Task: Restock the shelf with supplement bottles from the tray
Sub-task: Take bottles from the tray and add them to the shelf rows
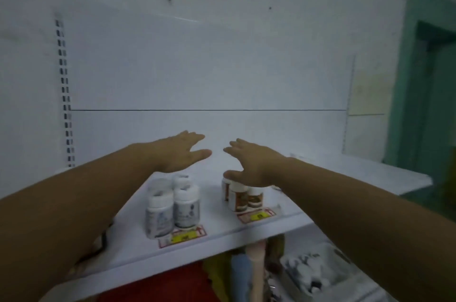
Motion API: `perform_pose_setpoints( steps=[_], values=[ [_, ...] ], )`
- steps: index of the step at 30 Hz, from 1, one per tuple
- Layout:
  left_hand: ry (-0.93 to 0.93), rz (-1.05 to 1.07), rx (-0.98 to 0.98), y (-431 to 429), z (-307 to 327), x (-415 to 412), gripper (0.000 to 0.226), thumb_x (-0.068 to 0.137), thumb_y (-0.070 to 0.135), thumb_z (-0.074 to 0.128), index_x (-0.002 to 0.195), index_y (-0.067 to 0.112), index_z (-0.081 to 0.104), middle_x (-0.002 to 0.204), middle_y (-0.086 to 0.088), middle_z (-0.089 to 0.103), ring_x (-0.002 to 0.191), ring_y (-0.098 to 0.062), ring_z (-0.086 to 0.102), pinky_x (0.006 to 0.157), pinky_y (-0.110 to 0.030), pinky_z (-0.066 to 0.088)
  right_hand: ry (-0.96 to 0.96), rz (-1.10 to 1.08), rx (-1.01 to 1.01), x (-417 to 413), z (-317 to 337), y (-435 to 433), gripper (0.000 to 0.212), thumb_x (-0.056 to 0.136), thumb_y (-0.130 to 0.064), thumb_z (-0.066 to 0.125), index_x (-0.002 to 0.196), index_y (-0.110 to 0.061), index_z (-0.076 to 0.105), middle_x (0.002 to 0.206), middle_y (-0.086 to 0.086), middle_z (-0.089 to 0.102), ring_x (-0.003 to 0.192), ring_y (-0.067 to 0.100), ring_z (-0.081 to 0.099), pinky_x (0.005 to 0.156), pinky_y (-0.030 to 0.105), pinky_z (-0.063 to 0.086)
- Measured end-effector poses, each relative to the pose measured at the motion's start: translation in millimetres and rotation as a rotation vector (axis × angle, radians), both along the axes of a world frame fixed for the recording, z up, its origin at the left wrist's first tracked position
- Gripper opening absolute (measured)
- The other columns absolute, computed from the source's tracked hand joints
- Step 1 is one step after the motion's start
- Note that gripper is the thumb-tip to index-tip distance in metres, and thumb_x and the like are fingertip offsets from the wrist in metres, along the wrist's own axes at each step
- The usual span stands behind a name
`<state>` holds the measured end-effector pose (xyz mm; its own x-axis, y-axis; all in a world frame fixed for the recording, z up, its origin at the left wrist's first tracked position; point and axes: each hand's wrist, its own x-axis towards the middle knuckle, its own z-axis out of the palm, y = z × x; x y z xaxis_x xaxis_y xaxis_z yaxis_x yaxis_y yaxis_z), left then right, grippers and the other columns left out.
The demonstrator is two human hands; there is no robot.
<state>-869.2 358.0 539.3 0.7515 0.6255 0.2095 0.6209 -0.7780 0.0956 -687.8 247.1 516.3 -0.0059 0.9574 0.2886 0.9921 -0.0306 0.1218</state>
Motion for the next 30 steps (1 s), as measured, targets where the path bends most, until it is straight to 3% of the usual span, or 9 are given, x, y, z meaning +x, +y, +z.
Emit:
perform_pose_setpoints(
  steps=[5,9,12,14,16,19,21,24,30],
  values=[
    [-0.011,-0.149,-0.009,-65,-16,95,0.068,0.091,0.062,0.028,0.149,0.029,0.014,0.160,0.005,0.012,0.147,-0.013,0.007,0.117,-0.036,0.010,0.034,-0.099,0.021,73,-22,-84,0.071,0.089,-0.054,0.044,0.147,-0.020,0.020,0.158,0.006,0.015,0.145,0.022,0.008,0.115,0.041,0.016],
    [-0.089,-0.249,-0.018,-104,-36,161,0.066,0.090,0.061,0.032,0.147,0.028,0.023,0.157,0.003,0.023,0.142,-0.018,0.026,0.113,-0.035,0.021,0.095,-0.155,0.063,122,-42,-135,0.064,0.087,-0.052,0.049,0.140,-0.019,0.035,0.146,0.008,0.038,0.134,0.026,0.033,0.106,0.040,0.032],
    [-0.299,-0.307,0.009,-130,-60,205,0.051,0.092,0.049,0.044,0.138,0.027,0.039,0.144,0.001,0.045,0.122,-0.021,0.049,0.097,-0.034,0.040,0.092,-0.255,0.102,166,-61,-168,0.054,0.088,-0.052,0.047,0.132,-0.020,0.047,0.134,0.004,0.054,0.120,0.023,0.049,0.097,0.036,0.039],
    [-0.362,-0.378,-0.025,-146,-88,231,0.047,0.089,0.046,0.048,0.132,0.028,0.045,0.134,0.002,0.055,0.111,-0.018,0.056,0.086,-0.029,0.043,0.097,-0.343,0.072,196,-79,-188,0.047,0.088,-0.052,0.046,0.122,-0.021,0.057,0.121,0.001,0.063,0.106,0.021,0.056,0.084,0.032,0.043],
    [-0.294,-0.507,-0.081,-158,-127,258,0.048,0.088,0.048,0.046,0.132,0.030,0.046,0.133,0.005,0.056,0.113,-0.016,0.055,0.087,-0.026,0.041,0.089,-0.401,0.009,223,-101,-202,0.038,0.088,-0.051,0.046,0.104,-0.022,0.064,0.101,0.002,0.069,0.088,0.020,0.058,0.068,0.028,0.040],
    [-0.122,-0.599,-0.205,-158,-187,292,0.051,0.088,0.050,0.046,0.135,0.031,0.043,0.137,0.006,0.053,0.120,-0.015,0.052,0.095,-0.026,0.040,0.030,-0.448,-0.146,255,-137,-201,0.040,0.090,-0.050,0.043,0.100,-0.019,0.066,0.091,0.002,0.070,0.084,0.022,0.060,0.064,0.029,0.045],
    [-0.086,-0.550,-0.329,-140,-219,311,0.048,0.088,0.048,0.047,0.133,0.033,0.045,0.136,0.006,0.054,0.118,-0.015,0.054,0.099,-0.033,0.044,0.034,-0.464,-0.221,272,-159,-187,0.040,0.090,-0.051,0.042,0.104,-0.021,0.066,0.097,0.003,0.070,0.088,0.022,0.061,0.067,0.029,0.046],
    [-0.133,-0.380,-0.519,-100,-257,334,0.043,0.088,0.040,0.055,0.130,0.031,0.049,0.131,0.008,0.057,0.113,-0.013,0.056,0.095,-0.027,0.045,0.133,-0.481,-0.267,294,-190,-161,0.038,0.089,-0.049,0.044,0.111,-0.024,0.063,0.108,0.002,0.068,0.096,0.022,0.061,0.077,0.031,0.049],
    [-0.023,-0.118,-0.512,-50,-331,354,0.041,0.085,0.025,0.059,0.125,0.016,0.053,0.122,-0.006,0.060,0.112,-0.024,0.055,0.094,-0.028,0.043,0.323,-0.461,-0.395,324,-260,-120,0.041,0.089,-0.040,0.051,0.126,-0.022,0.053,0.118,0.003,0.064,0.110,0.024,0.056,0.090,0.032,0.046]
  ],
)
